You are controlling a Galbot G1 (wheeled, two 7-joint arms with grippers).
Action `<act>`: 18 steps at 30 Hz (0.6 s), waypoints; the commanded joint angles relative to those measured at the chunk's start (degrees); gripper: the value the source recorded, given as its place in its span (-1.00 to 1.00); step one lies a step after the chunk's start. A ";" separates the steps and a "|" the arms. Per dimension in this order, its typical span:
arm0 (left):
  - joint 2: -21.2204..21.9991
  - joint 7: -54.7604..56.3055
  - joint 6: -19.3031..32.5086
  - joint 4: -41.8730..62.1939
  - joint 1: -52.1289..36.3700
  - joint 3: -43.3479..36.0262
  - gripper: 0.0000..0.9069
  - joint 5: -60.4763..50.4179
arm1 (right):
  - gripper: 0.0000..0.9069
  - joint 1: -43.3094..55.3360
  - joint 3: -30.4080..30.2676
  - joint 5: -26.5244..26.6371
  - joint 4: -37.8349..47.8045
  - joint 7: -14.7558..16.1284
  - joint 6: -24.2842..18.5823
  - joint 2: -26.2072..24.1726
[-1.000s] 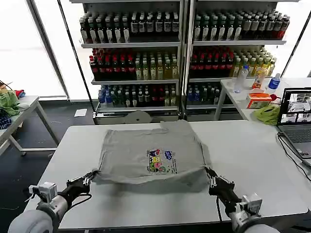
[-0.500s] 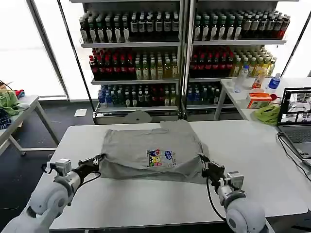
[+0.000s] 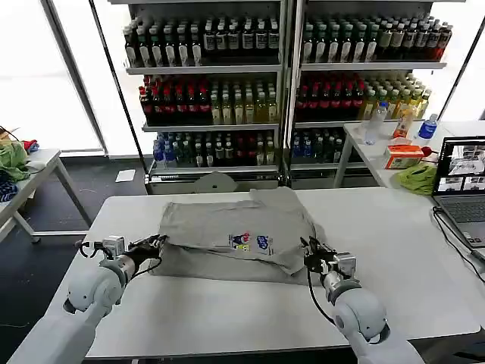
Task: Fold and organize the clothes.
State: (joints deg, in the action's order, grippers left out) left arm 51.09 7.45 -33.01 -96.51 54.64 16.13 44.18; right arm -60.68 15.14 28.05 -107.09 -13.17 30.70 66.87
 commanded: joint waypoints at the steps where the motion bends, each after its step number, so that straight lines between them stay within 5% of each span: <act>1: -0.37 0.78 -0.05 -1.29 1.59 3.91 1.00 -0.51 | 1.00 -0.79 1.42 1.24 -0.68 -0.37 -0.31 0.67; 18: 0.59 -0.59 0.01 -14.04 23.04 12.96 1.00 -3.49 | 1.00 -22.88 11.89 3.92 -16.10 -1.51 2.41 -4.38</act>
State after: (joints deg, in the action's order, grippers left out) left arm 50.46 7.10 -33.03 -105.12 65.94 25.36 42.34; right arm -75.05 23.44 31.20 -117.98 -13.77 31.67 63.62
